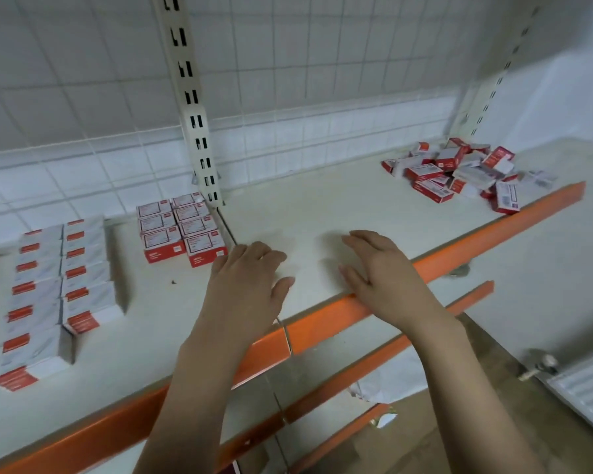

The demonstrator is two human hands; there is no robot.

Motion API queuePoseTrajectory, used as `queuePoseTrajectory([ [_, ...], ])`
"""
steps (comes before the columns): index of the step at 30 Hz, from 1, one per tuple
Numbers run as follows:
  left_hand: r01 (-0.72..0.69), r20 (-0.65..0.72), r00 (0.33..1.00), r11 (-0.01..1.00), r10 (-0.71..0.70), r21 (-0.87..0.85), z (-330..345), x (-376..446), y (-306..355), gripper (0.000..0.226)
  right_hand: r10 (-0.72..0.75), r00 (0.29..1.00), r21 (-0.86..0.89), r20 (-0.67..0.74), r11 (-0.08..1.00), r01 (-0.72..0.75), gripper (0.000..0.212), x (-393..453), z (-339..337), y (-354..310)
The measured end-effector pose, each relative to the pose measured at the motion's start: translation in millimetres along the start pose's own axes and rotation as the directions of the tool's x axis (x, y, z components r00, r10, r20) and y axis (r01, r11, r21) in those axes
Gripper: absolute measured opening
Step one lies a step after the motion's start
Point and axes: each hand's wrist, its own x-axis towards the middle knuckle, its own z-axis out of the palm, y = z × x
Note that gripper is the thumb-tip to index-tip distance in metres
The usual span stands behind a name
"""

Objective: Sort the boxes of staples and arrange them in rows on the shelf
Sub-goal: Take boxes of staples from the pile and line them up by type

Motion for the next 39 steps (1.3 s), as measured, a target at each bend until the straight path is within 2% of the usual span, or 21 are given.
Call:
queuePoseTrajectory([
  [7, -0.066, 0.057, 0.996, 0.998, 0.066, -0.002, 15.6, 38.5, 11.6, 0.040, 0.069, 0.998, -0.013, 0.005, 0.998, -0.069, 0.050, 10.8, -1.5, 24.4],
  [15, -0.092, 0.106, 0.990, 0.996, 0.092, -0.001, 49.7, 80.2, 43.4, 0.038, 0.125, 0.992, 0.013, -0.009, 0.992, -0.125, 0.049, 22.5, -8.1, 86.1],
  [24, -0.102, 0.061, 0.993, 0.995, 0.103, -0.023, 101.4, 150.8, 136.6, 0.033, 0.121, 0.993, -0.018, 0.001, 0.993, -0.121, 0.049, 44.0, -47.2, 203.0],
  [30, -0.100, 0.049, 0.994, 0.995, 0.099, 0.013, 126.1, 196.8, 197.1, 0.041, 0.110, 0.994, -0.016, 0.005, 0.994, -0.110, 0.050, 52.9, -71.1, 272.2],
  [35, -0.079, 0.081, 0.994, 0.995, 0.073, 0.067, 139.0, 251.9, 221.4, 0.043, 0.075, 0.997, -0.006, 0.005, 0.997, -0.075, 0.058, 67.1, -78.1, 306.0],
  [39, -0.032, 0.147, 0.989, 0.998, 0.025, 0.045, 150.4, 300.0, 228.6, 0.045, 0.050, 0.998, 0.014, -0.022, 0.999, -0.050, 0.054, 78.0, -80.8, 322.2],
])
